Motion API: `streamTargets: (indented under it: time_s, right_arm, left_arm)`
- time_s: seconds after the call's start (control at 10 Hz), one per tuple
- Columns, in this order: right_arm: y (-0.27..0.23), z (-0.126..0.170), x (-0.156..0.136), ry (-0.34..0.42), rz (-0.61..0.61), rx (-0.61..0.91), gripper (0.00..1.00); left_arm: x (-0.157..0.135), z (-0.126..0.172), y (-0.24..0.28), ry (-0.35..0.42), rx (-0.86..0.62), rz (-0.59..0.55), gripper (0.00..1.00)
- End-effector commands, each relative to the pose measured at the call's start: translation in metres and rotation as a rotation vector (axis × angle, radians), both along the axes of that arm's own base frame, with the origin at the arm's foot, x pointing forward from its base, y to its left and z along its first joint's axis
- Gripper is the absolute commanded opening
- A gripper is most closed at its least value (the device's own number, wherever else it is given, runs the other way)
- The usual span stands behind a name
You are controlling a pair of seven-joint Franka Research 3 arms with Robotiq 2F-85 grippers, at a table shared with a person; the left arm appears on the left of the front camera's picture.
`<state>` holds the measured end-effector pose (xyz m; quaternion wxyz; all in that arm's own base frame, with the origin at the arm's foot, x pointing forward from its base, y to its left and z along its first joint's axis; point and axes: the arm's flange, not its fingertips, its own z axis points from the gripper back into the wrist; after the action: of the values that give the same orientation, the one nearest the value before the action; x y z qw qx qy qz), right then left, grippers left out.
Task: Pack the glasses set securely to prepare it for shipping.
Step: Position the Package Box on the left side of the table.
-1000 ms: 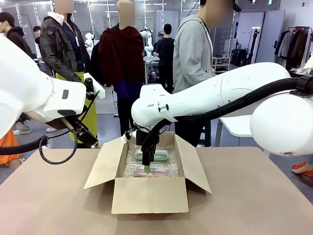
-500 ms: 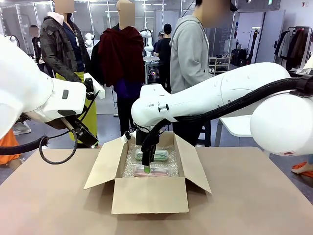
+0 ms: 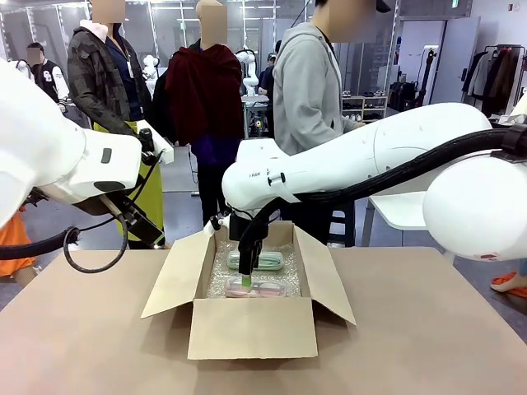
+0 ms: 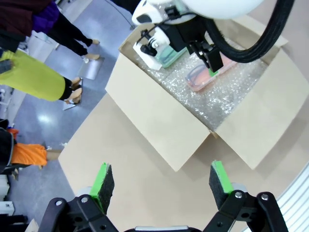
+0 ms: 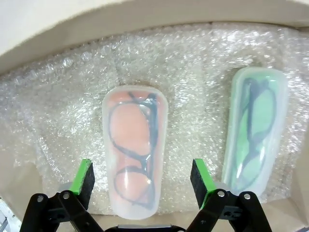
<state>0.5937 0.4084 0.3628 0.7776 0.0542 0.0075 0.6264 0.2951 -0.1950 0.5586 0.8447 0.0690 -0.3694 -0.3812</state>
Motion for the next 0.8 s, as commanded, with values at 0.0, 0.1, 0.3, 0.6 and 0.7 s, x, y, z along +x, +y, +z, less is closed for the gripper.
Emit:
streamTargets:
  time_s: [0.0,0.1,0.3,0.6,0.7]
  right_arm:
    - [-0.009,0.024,-0.023,-0.036,-0.043,0.024,1.0]
    - [-0.021,0.034,-0.031,-0.035,-0.075,0.036,1.0]
    - [-0.058,0.067,-0.058,-0.085,-0.165,0.084,1.0]
    - [-0.146,0.105,-0.12,-0.16,-0.34,0.192,1.0]
    - [-0.172,0.108,-0.137,-0.175,-0.396,0.229,1.0]
  left_arm:
    - [-0.021,0.004,0.022,-0.04,-0.051,0.067,1.0]
    - [-0.038,0.005,0.029,-0.073,-0.079,0.14,1.0]
    - [-0.064,-0.009,0.035,-0.242,-0.155,0.146,1.0]
    - [-0.091,-0.076,0.054,-0.407,-0.324,0.193,1.0]
    - [-0.095,-0.092,0.06,-0.411,-0.366,0.215,1.0]
